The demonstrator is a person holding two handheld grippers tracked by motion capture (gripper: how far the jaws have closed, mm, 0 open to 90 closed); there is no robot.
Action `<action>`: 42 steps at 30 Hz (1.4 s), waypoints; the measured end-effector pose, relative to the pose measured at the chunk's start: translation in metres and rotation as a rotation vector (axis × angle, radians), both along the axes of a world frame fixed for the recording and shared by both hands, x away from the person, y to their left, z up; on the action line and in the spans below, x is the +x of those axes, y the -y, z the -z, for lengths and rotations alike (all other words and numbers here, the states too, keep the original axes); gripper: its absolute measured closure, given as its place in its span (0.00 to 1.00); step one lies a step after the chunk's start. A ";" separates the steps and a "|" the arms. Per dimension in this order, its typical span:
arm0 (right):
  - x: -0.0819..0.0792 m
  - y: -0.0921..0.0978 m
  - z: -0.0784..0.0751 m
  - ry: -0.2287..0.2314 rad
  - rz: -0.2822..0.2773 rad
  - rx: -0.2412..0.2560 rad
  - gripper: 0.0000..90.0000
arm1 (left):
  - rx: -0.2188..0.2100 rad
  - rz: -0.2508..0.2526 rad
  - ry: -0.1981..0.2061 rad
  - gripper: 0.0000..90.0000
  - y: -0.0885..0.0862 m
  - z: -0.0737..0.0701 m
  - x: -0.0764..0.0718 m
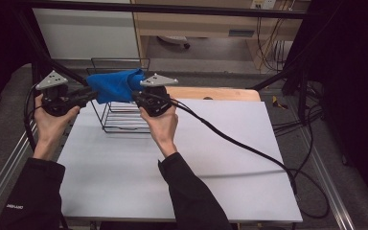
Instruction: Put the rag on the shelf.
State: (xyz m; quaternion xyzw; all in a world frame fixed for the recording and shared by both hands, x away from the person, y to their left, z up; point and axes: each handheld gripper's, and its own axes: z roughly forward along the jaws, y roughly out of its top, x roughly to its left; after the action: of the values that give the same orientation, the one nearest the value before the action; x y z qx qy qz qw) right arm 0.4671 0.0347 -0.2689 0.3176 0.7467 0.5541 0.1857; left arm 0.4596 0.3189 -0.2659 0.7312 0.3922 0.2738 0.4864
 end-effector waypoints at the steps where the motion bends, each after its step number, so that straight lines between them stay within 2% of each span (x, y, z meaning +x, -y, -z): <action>1: 0.001 0.001 0.003 -0.001 0.005 -0.007 0.89 | -0.001 -0.002 -0.002 0.73 0.001 0.001 0.001; 3: 0.002 0.003 0.006 -0.002 -0.001 -0.004 0.85 | 0.007 -0.006 -0.001 0.74 0.003 0.003 0.003; 6: 0.000 0.004 0.002 0.041 -0.030 0.031 0.77 | 0.005 -0.008 0.006 0.75 0.005 0.004 0.004; 8: 0.001 0.005 -0.003 0.053 -0.026 0.051 0.71 | 0.006 -0.009 0.006 0.75 0.006 0.003 0.003; 10: 0.003 0.006 -0.009 0.066 -0.016 0.056 0.71 | 0.011 -0.009 0.009 0.75 0.006 0.003 0.003; 12: 0.008 0.006 -0.012 0.053 -0.014 0.069 0.77 | 0.011 -0.009 0.011 0.75 0.006 0.003 0.002; 15: 0.014 0.006 -0.013 0.021 -0.034 0.087 0.93 | 0.005 -0.010 0.012 0.75 0.006 0.004 0.002; 17: 0.016 0.007 -0.013 0.021 -0.029 0.068 1.00 | 0.002 -0.008 0.013 0.74 0.005 0.004 0.001; 21: 0.016 0.009 -0.013 0.054 0.001 0.024 1.00 | -0.004 -0.007 0.008 0.73 0.003 0.007 -0.001; 25: 0.019 0.011 -0.013 0.066 0.032 -0.009 1.00 | -0.005 -0.005 -0.003 0.71 0.001 0.010 -0.003; 27: 0.019 0.012 -0.013 0.076 0.026 -0.009 1.00 | -0.005 -0.003 -0.004 0.69 0.001 0.011 -0.005; 30: 0.016 0.019 -0.012 0.085 -0.004 0.011 0.90 | -0.002 -0.004 -0.015 0.64 -0.001 0.014 -0.008; 34: 0.009 0.035 -0.011 0.092 -0.028 0.002 0.71 | 0.007 -0.014 -0.033 0.56 -0.004 0.020 -0.012; 40: -0.001 0.062 -0.011 0.060 -0.046 0.015 0.44 | 0.015 -0.022 -0.057 0.43 -0.004 0.035 -0.020; 42: -0.004 0.072 -0.010 0.047 -0.040 0.001 0.36 | 0.019 -0.015 -0.062 0.40 -0.002 0.042 -0.024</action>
State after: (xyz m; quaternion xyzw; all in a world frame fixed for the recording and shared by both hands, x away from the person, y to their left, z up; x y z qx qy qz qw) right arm 0.4633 -0.0370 -0.2587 0.2897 0.7479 0.5655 0.1921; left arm 0.4356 0.3211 -0.3081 0.7408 0.4100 0.2585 0.4651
